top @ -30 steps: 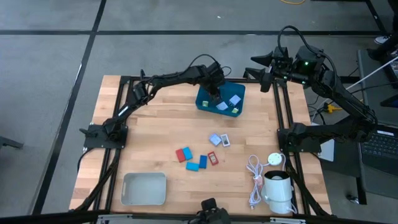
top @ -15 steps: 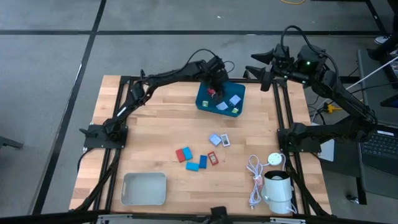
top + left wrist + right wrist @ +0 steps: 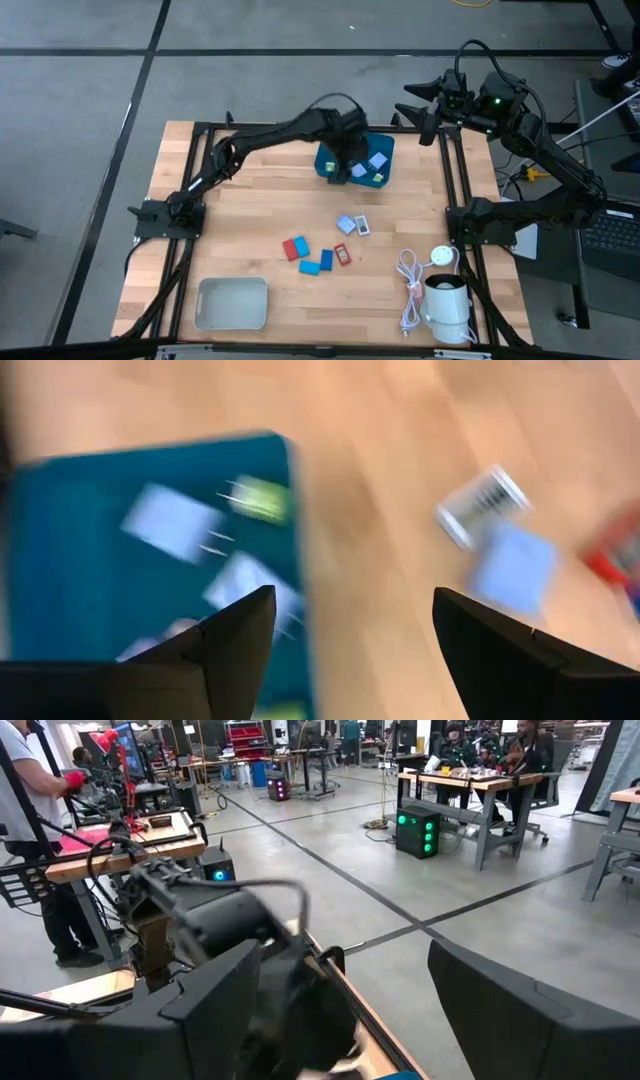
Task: Pick & Place Office items
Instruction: Put the light blue charger adapter into the blue bin
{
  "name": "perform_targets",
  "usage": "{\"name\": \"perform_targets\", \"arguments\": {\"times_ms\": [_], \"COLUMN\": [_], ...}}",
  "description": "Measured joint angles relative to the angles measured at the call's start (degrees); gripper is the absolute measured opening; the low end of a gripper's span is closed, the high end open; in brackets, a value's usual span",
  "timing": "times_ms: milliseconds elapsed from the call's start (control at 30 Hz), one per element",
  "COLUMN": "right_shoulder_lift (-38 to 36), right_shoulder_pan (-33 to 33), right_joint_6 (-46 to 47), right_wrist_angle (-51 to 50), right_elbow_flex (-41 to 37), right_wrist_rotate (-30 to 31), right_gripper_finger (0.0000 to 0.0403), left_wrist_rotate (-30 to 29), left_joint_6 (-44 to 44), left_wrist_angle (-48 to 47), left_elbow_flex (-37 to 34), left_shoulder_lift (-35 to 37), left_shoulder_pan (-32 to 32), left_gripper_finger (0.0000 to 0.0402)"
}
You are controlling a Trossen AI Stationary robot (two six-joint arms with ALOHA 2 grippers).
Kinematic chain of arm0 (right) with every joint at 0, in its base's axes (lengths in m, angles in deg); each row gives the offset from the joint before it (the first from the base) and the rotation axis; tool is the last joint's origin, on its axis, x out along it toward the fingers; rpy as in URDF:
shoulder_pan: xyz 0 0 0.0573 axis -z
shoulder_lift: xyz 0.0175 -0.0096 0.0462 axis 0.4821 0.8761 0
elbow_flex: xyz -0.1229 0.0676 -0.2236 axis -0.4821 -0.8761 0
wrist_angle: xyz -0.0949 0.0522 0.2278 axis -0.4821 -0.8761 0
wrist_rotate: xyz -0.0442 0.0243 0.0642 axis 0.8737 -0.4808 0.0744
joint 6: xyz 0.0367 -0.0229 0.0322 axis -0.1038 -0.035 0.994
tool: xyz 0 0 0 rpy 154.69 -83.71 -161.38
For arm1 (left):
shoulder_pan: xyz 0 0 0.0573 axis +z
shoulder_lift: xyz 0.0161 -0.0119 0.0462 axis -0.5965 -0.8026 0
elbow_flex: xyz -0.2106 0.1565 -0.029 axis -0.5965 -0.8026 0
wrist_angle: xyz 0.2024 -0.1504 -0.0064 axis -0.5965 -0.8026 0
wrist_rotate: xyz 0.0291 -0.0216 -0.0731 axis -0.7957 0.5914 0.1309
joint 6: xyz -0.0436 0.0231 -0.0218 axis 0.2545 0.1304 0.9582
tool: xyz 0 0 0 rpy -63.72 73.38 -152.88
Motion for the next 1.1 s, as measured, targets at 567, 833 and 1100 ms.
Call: {"name": "perform_targets", "arguments": {"times_ms": [567,833,1100], "right_shoulder_lift": [0.0,0.4,0.4], "right_shoulder_pan": [0.0,0.0,0.0], "right_joint_6": [3.4,3.5,5.0], "right_wrist_angle": [-0.1,-0.2,-0.2], "right_elbow_flex": [0.0,0.0,0.0], "right_wrist_rotate": [-2.1,-1.9,-2.4], "right_gripper_finger": [0.0297,0.0297,0.0297], "left_wrist_rotate": [4.4,-3.5,-5.0], "left_joint_6": [1.9,-4.0,-5.4], "left_wrist_angle": [1.1,8.3,9.7], "left_elbow_flex": [-14.2,-16.6,-18.4], "left_shoulder_lift": [-0.1,-0.1,-0.1], "left_shoulder_pan": [-10.9,-14.5,-14.9], "left_gripper_finger": [0.0295,0.0331,0.0331]}}
